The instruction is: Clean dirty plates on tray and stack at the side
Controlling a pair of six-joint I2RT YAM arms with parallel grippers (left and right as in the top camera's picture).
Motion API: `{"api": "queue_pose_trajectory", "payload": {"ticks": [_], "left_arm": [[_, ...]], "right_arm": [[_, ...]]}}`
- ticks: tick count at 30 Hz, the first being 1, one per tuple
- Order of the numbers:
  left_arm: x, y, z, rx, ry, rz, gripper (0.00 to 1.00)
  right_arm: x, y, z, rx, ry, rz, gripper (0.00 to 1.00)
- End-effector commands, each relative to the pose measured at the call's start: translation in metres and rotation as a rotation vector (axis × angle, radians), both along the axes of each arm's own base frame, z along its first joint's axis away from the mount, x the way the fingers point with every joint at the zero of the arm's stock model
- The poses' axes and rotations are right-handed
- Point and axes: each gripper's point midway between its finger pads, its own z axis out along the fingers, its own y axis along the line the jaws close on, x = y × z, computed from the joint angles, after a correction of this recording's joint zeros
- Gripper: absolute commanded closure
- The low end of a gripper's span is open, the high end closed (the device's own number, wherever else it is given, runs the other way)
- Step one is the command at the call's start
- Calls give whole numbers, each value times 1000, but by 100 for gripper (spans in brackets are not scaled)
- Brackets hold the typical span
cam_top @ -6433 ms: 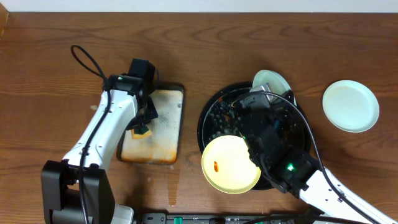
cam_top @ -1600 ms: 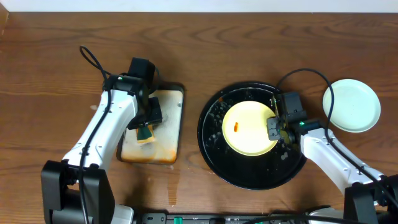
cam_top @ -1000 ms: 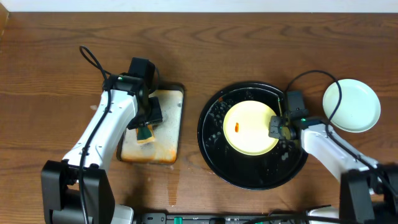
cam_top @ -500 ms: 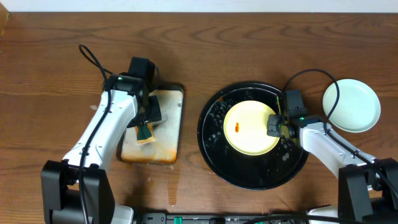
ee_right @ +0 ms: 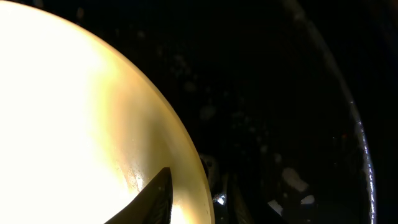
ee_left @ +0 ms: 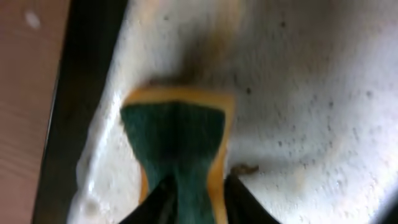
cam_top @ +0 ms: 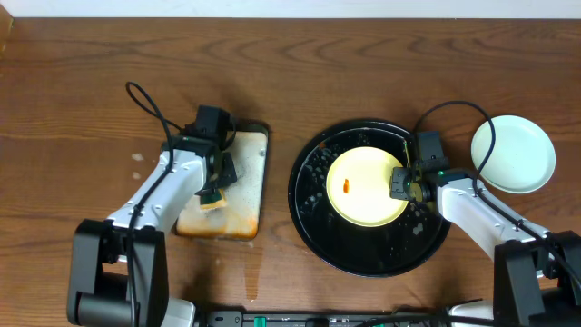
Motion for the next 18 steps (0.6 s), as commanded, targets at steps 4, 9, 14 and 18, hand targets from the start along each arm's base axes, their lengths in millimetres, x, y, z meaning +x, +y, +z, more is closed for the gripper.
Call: {"api": "queue_pose_trajectory", "payload": {"ticks": [4, 9, 14, 18], "left_arm": [[-23, 13, -33, 49, 26, 22, 89], [-28, 5, -41, -1, 35, 13, 92], [-22, -25, -29, -163, 26, -67, 92], [-13, -33, 0, -205, -12, -78, 83]], "right_arm": [[-2, -2, -3, -3, 19, 5, 73], [-2, -1, -3, -2, 17, 5, 73], [-1, -2, -3, -2, 15, 5, 73], [-1, -1, -3, -1, 16, 5, 73]]}}
